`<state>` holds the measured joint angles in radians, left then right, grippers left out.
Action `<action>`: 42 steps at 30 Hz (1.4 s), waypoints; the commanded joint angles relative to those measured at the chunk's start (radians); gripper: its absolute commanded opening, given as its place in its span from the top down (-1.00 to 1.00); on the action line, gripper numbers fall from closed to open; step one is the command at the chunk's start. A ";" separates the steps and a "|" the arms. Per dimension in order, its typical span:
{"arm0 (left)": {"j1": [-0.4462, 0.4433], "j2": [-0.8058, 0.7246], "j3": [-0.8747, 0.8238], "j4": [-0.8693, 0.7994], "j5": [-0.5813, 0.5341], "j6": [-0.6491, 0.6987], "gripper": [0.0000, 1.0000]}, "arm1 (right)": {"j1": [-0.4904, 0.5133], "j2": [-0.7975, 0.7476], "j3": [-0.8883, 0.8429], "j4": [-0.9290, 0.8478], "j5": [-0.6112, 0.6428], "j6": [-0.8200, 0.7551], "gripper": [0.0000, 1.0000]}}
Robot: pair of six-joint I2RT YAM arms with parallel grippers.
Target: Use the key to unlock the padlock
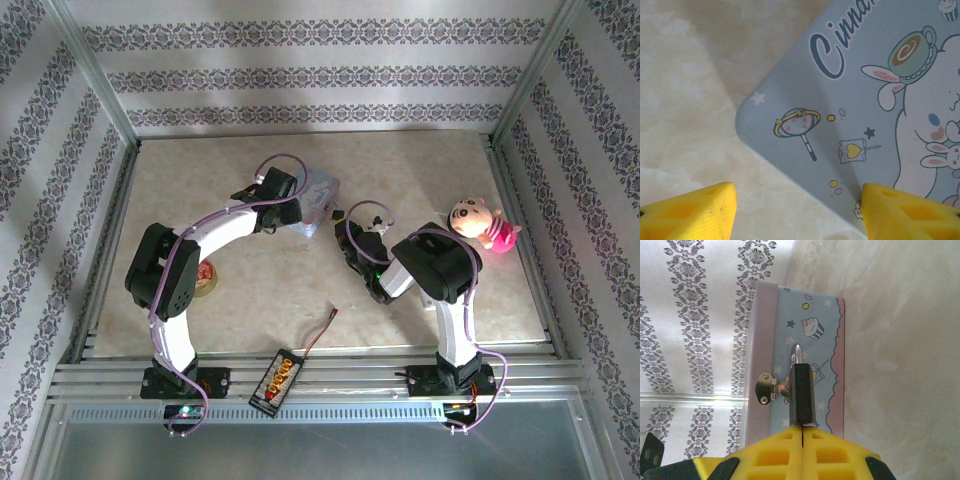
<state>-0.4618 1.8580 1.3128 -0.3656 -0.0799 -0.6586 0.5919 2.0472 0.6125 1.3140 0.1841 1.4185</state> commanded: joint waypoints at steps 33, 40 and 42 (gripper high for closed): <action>0.009 0.011 -0.078 -0.091 0.017 0.017 -0.23 | 0.026 0.017 -0.008 0.071 0.172 -0.075 1.00; 0.009 0.007 -0.079 -0.094 0.017 0.014 -0.23 | 0.000 0.008 0.016 0.071 0.146 -0.120 1.00; 0.009 0.002 -0.082 -0.096 0.012 0.016 -0.23 | -0.004 0.004 0.025 0.071 0.132 -0.131 1.00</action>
<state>-0.4614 1.8389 1.2743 -0.3244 -0.0635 -0.6582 0.5972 2.0819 0.6121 1.3293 0.3172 1.3285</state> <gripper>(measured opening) 0.615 0.040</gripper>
